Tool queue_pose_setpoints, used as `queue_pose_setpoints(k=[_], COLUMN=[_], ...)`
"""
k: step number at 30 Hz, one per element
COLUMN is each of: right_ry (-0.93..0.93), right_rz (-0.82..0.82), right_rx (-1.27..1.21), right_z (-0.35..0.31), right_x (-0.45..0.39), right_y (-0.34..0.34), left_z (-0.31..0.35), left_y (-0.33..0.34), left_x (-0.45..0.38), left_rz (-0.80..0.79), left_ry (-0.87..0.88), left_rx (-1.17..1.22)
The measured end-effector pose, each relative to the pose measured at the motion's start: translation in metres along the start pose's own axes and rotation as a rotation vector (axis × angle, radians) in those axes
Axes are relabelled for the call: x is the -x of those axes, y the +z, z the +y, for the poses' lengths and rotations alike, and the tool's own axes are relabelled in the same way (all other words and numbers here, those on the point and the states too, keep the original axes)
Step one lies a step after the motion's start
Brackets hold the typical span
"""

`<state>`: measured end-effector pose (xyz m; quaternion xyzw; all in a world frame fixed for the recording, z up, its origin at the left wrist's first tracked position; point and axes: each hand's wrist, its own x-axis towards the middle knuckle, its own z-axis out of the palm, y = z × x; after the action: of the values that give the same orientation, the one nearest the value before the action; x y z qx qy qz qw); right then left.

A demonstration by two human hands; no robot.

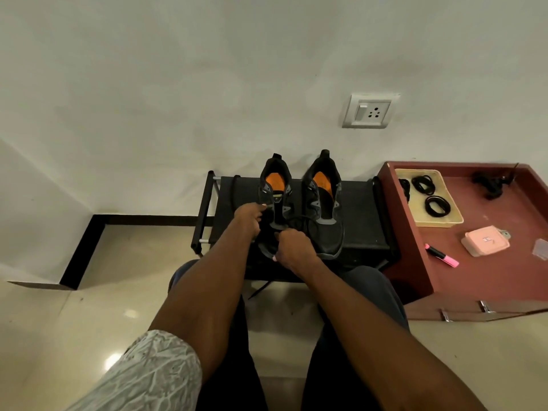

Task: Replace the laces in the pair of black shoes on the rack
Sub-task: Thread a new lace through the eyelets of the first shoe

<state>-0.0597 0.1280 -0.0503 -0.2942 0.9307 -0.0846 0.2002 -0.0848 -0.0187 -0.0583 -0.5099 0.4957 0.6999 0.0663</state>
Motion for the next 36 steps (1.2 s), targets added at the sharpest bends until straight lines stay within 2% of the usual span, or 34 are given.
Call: queue_pose_setpoints(k=[2, 9, 12, 16, 18, 25, 30, 36], right_ry=[-0.008, -0.048, -0.045, -0.041, -0.034, -0.054, -0.036, -0.02], right_rz=[0.006, -0.042, -0.017, -0.021, -0.017, -0.023, -0.063, -0.076], right_rx=[0.014, 0.103, 0.087, 0.055, 0.055, 0.091, 0.117, 0.104], right_z=[0.0, 0.003, 0.003, 0.0, -0.001, -0.006, -0.01, -0.011], right_x=[0.001, 0.001, 0.003, 0.004, 0.004, 0.006, 0.004, 0.001], right_y=[0.002, 0.005, 0.008, 0.007, 0.007, 0.003, -0.002, -0.003], left_z=[0.004, 0.016, 0.03, 0.057, 0.074, 0.149, 0.189, 0.183], left_y=[0.001, -0.001, -0.009, -0.028, -0.036, -0.053, -0.059, -0.048], left_x=[-0.007, 0.012, 0.027, 0.058, 0.081, 0.172, 0.218, 0.228], left_rz=[0.011, -0.025, 0.027, 0.118, 0.122, 0.155, 0.168, 0.165], left_ry=[0.002, 0.2, 0.406, 0.778, 0.908, 1.281, 1.403, 1.428], left_rx=[0.104, 0.375, 0.423, 0.181, 0.144, 0.365, 0.544, 0.475])
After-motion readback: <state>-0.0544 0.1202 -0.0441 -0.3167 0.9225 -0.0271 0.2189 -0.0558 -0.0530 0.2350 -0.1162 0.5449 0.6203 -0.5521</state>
